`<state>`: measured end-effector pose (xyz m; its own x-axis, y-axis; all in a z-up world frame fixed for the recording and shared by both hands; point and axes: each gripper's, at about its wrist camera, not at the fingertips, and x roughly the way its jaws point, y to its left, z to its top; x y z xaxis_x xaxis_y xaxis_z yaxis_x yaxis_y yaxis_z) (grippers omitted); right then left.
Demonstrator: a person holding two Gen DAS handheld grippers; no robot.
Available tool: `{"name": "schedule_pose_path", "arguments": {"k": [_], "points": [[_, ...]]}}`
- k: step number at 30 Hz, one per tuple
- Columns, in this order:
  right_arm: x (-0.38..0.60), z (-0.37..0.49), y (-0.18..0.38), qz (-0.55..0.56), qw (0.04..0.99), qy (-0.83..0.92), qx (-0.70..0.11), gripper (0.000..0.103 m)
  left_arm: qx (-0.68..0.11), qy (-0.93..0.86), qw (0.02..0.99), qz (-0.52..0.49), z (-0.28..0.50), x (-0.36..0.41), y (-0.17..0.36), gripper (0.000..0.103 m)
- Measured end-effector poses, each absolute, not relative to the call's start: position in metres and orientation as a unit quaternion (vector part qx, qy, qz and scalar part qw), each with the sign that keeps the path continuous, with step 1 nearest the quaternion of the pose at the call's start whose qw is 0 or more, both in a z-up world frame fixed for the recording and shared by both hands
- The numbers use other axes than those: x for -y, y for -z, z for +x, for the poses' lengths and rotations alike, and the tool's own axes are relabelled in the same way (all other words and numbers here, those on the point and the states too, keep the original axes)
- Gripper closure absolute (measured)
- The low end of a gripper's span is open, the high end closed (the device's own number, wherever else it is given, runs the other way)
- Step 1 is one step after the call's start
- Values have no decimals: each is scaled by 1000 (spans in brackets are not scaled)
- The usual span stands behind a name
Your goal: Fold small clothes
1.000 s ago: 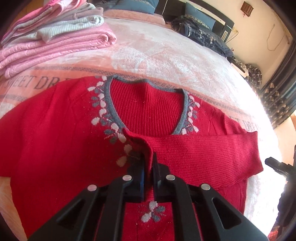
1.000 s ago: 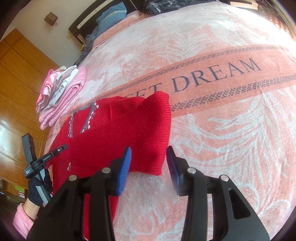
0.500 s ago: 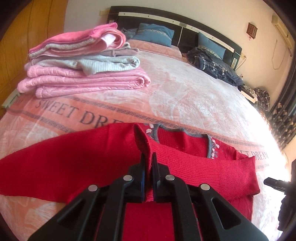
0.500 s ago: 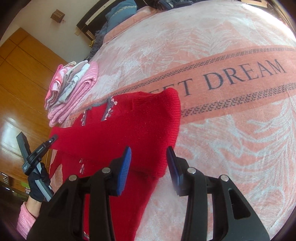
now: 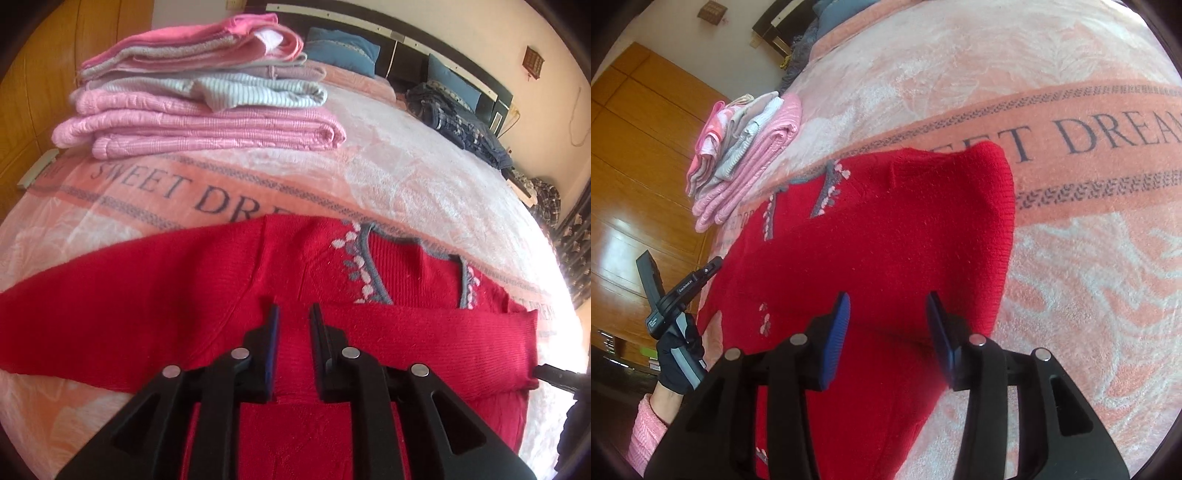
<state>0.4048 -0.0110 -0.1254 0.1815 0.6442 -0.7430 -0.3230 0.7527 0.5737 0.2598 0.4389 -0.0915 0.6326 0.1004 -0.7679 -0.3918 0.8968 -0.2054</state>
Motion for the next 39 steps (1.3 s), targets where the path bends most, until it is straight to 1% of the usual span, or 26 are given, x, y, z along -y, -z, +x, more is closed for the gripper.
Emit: {"name": "schedule_pose_path", "arguments": {"k": [1, 3, 6, 8, 10, 11, 13, 15, 16, 17, 18, 19, 22, 24, 27, 30, 35, 39], "points": [[12, 406, 121, 154, 757, -321, -548, 55, -397, -128, 891, -178, 259, -435, 84, 76], [11, 408, 120, 160, 759, -317, -546, 54, -394, -110, 896, -170, 263, -422, 78, 70], [7, 409, 135, 143, 758, -295, -564, 54, -423, -86, 889, -156, 273, -404, 92, 69], [3, 407, 149, 124, 753, -284, -581, 55, -447, -90, 877, -154, 278, -402, 111, 69], [3, 406, 154, 121, 756, -286, -577, 55, -484, -99, 853, -169, 281, -407, 136, 69], [3, 406, 154, 121, 755, -286, -578, 54, -488, -95, 848, -183, 280, -412, 146, 69], [2, 406, 151, 121, 754, -284, -580, 53, -473, -85, 855, -196, 274, -416, 147, 69], [2, 405, 146, 127, 756, -289, -574, 50, -468, -79, 854, -211, 271, -423, 138, 69], [0, 404, 142, 130, 756, -296, -569, 50, -457, -79, 858, -223, 266, -428, 131, 68], [-2, 403, 138, 130, 758, -300, -565, 49, -446, -77, 861, -232, 261, -436, 124, 65], [-4, 403, 134, 129, 760, -303, -561, 48, -441, -82, 863, -233, 256, -445, 116, 57], [-7, 402, 130, 129, 762, -305, -557, 48, -438, -93, 864, -229, 251, -455, 110, 52], [-16, 401, 123, 133, 763, -312, -550, 48, -431, -135, 863, -227, 225, -498, 102, 51], [-25, 401, 121, 128, 763, -313, -551, 48, -435, -172, 849, -247, 201, -534, 106, 51], [-40, 399, 123, 118, 760, -315, -556, 47, -438, -230, 811, -313, 153, -597, 119, 51], [-56, 398, 126, 107, 758, -314, -562, 47, -415, -287, 772, -386, 95, -645, 128, 52], [-84, 396, 133, 91, 754, -315, -569, 47, -369, -318, 718, -497, 15, -686, 144, 52], [-111, 394, 140, 66, 751, -319, -575, 47, -346, -305, 715, -525, -9, -704, 148, 51]]}}
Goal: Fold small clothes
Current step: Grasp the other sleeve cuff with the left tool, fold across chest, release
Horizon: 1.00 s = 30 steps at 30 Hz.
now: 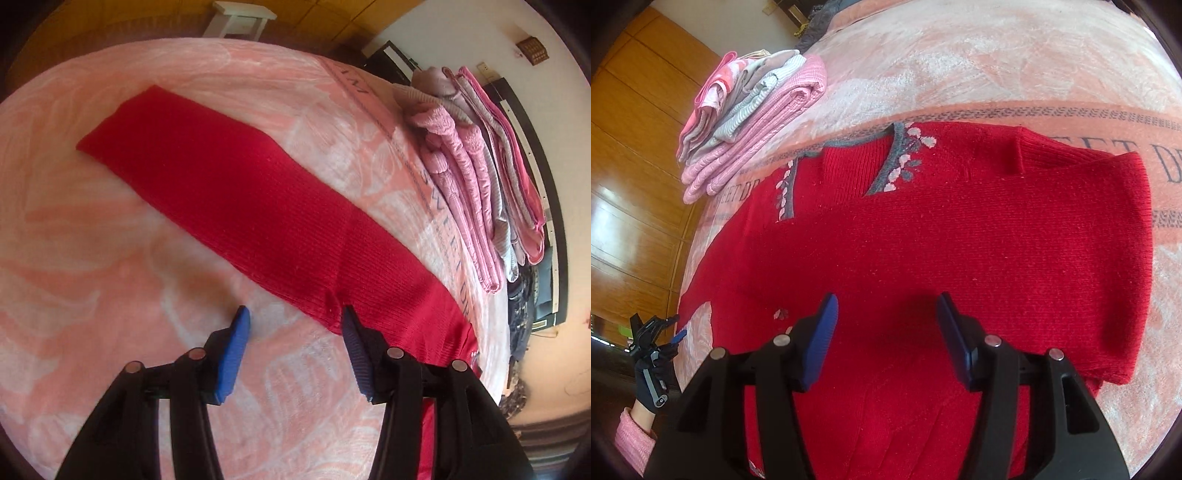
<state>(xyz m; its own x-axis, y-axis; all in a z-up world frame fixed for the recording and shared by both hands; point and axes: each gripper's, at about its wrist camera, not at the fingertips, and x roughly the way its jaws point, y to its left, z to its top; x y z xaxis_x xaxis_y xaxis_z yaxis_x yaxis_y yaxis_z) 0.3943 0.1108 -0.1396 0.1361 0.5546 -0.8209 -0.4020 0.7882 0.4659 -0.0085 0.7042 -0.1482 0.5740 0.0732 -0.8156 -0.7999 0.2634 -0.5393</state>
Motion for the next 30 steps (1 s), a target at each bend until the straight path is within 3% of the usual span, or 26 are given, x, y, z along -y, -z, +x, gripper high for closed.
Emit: {"name": "schedule_pose_path", "arguments": {"k": [3, 13, 14, 18, 30], "points": [[-128, 390, 143, 38, 755, -320, -571, 40, -327, -312, 711, -539, -17, -726, 154, 51], [-134, 397, 147, 55, 764, -318, -559, 39, -288, -329, 712, -549, -16, -770, 168, 53], [-134, 396, 146, 54, 764, -320, -558, 39, -287, -332, 718, -540, -13, -770, 166, 55], [-130, 396, 146, 58, 762, -324, -557, 41, -292, -335, 747, -494, -3, -764, 159, 86], [-98, 394, 135, 65, 769, -316, -552, 41, -297, -262, 841, -369, 71, -688, 111, 97]]}}
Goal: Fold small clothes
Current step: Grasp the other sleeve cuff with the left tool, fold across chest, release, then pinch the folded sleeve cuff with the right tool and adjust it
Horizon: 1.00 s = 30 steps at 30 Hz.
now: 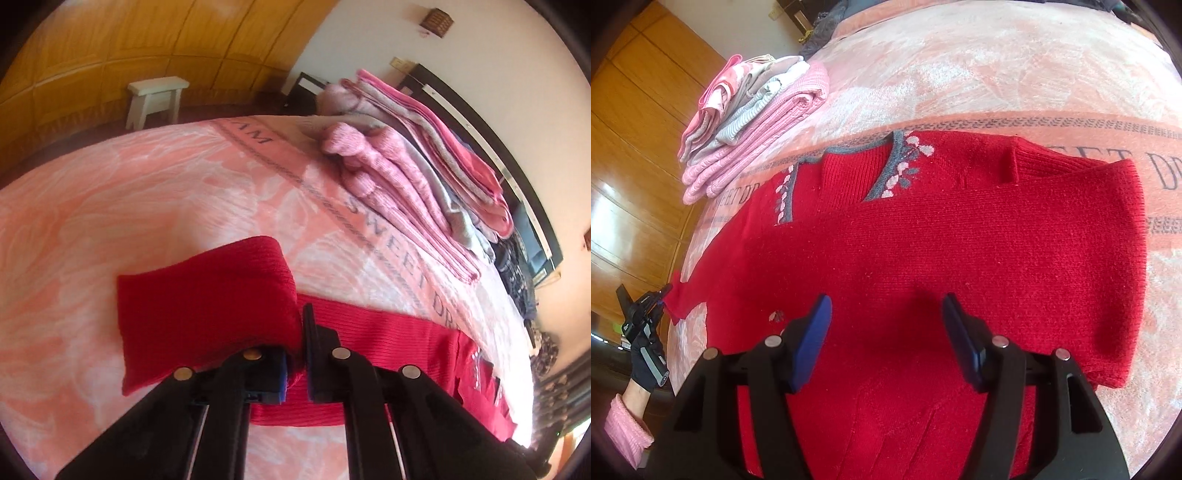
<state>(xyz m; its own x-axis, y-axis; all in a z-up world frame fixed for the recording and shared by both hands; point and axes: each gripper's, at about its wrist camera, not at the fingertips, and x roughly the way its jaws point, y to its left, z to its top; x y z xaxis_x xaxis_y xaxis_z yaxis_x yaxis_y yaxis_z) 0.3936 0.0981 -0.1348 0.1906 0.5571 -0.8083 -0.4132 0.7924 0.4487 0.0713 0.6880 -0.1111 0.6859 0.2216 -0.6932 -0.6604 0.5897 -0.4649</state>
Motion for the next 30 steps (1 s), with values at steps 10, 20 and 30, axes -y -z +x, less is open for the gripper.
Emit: {"name": "schedule_pose_path", "arguments": {"k": [10, 20, 30], "points": [[-53, 396, 138, 70, 776, -297, -552, 41, -321, -143, 885, -307, 170, -563, 101, 97], [-24, 393, 144, 82, 772, -302, -554, 41, -344, -7, 897, -279, 253, -408, 104, 97], [-6, 390, 143, 87, 768, -305, -556, 41, -441, 141, 856, -231, 275, -329, 131, 74]]}}
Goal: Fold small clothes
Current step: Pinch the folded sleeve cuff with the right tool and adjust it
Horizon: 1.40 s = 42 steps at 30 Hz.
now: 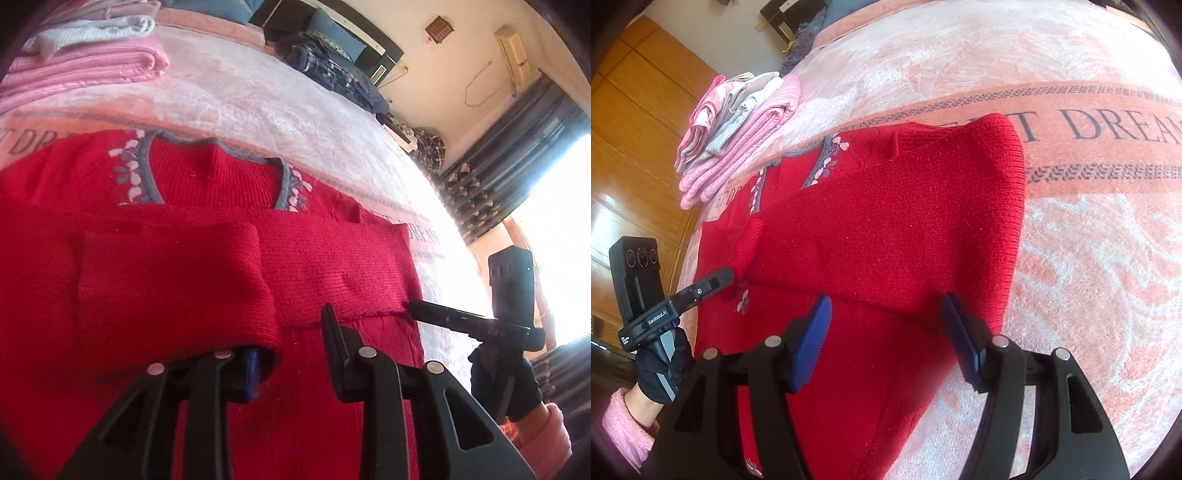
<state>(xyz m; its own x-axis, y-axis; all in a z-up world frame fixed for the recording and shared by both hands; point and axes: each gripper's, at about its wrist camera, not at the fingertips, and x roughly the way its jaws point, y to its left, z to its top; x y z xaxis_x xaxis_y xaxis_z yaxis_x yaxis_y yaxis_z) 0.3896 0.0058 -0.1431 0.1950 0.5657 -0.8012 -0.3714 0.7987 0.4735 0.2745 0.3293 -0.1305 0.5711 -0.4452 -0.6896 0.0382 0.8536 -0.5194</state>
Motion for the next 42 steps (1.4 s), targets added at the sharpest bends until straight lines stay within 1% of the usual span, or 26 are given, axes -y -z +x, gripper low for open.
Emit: {"name": "schedule_pose_path", "arguments": {"k": [5, 7, 10, 12, 13, 15, 18, 21, 23, 27, 30, 35, 37, 38, 39, 40, 41, 42], "points": [[-14, 395, 142, 82, 772, -293, -558, 40, -429, 231, 849, -206, 260, -326, 108, 74], [-19, 398, 143, 82, 773, -289, -559, 39, -451, 281, 824, -197, 259, -311, 109, 65], [-24, 402, 142, 92, 772, -286, -560, 38, -494, 281, 812, -130, 252, -288, 122, 64], [-30, 403, 140, 86, 775, -284, -558, 38, -505, 261, 818, -85, 244, -287, 128, 64], [-33, 404, 139, 86, 775, -286, -557, 38, -500, 254, 823, -86, 240, -294, 127, 64], [-40, 403, 137, 88, 772, -295, -556, 38, -481, 239, 833, -134, 235, -321, 120, 64], [-55, 402, 130, 90, 766, -309, -556, 38, -428, 183, 858, -218, 230, -378, 99, 62], [-77, 397, 120, 100, 749, -327, -568, 40, -396, 70, 884, -240, 225, -433, 90, 59], [-101, 388, 109, 82, 742, -355, -562, 40, -402, 6, 882, -247, 223, -463, 96, 59], [-164, 362, 99, 19, 719, -396, -571, 42, -448, -67, 854, -254, 219, -499, 125, 59], [-213, 339, 105, -32, 695, -421, -582, 44, -473, -53, 835, -277, 220, -511, 147, 58], [-264, 317, 134, -127, 692, -383, -598, 47, -470, -28, 839, -275, 214, -512, 149, 58], [-269, 310, 139, -162, 704, -371, -584, 51, -468, -22, 839, -276, 213, -512, 150, 58], [-269, 309, 139, -172, 709, -367, -577, 58, -467, -21, 839, -278, 213, -513, 151, 58], [-266, 309, 138, -174, 713, -362, -574, 69, -466, -19, 839, -279, 212, -513, 151, 58], [-262, 312, 137, -168, 718, -357, -574, 77, -465, -18, 840, -279, 211, -514, 151, 58], [-255, 316, 136, -151, 719, -358, -576, 89, -465, -17, 841, -277, 212, -513, 151, 58], [-246, 322, 136, -118, 714, -369, -583, 93, -465, -17, 842, -273, 212, -512, 151, 58]]}}
